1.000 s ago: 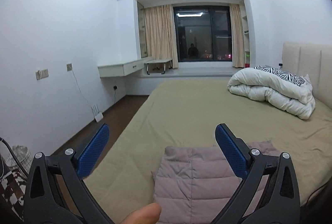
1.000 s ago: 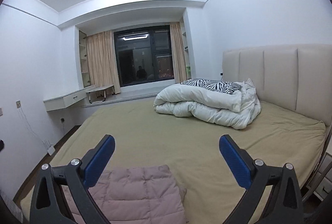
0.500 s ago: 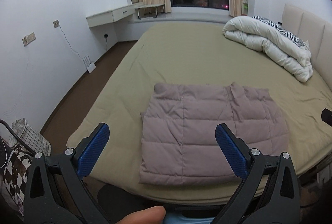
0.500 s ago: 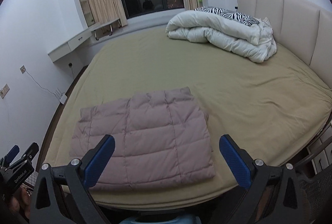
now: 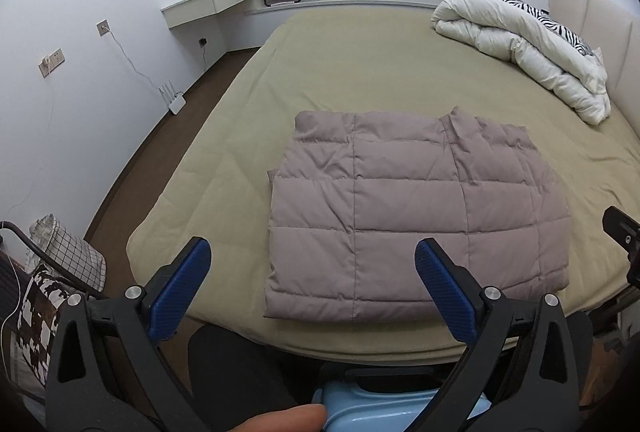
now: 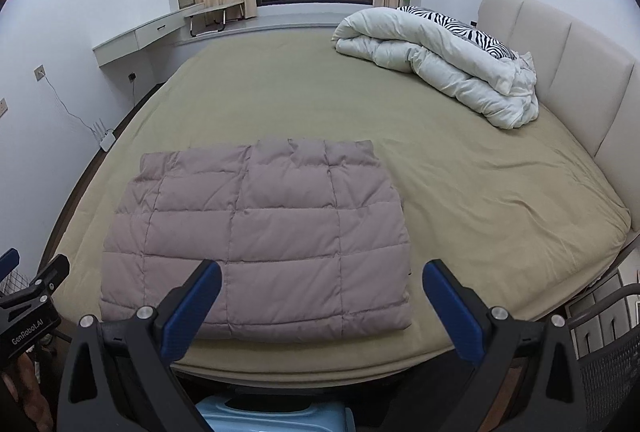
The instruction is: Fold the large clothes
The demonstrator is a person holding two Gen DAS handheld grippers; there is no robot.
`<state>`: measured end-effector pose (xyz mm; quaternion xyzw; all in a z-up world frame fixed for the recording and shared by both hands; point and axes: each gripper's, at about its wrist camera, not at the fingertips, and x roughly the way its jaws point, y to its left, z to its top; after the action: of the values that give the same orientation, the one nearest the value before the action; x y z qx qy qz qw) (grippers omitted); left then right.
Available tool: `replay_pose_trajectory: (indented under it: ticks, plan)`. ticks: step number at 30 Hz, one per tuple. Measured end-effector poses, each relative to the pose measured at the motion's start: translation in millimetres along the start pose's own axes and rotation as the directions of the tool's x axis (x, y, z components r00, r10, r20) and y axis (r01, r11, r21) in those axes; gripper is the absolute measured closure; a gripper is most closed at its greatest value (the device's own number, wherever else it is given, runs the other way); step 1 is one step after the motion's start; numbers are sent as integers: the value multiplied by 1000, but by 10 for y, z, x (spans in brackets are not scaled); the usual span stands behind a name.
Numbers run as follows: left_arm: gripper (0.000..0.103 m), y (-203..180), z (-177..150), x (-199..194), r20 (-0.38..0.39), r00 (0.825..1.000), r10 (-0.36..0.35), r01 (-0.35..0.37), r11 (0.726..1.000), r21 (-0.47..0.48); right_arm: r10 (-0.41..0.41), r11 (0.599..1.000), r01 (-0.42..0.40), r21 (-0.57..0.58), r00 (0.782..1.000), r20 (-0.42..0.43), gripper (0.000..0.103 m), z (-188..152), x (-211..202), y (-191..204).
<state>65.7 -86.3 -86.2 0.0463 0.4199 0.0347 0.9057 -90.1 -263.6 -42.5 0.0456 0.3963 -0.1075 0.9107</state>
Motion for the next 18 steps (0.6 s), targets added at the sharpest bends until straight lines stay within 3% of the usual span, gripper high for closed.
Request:
replay_pose_trajectory:
  ticks: [18]
  plan:
    - [0,-10,-20,199,-57,998,-29,28,999,-20,12,999,-14,-43,999,-39,0,-119,99,181]
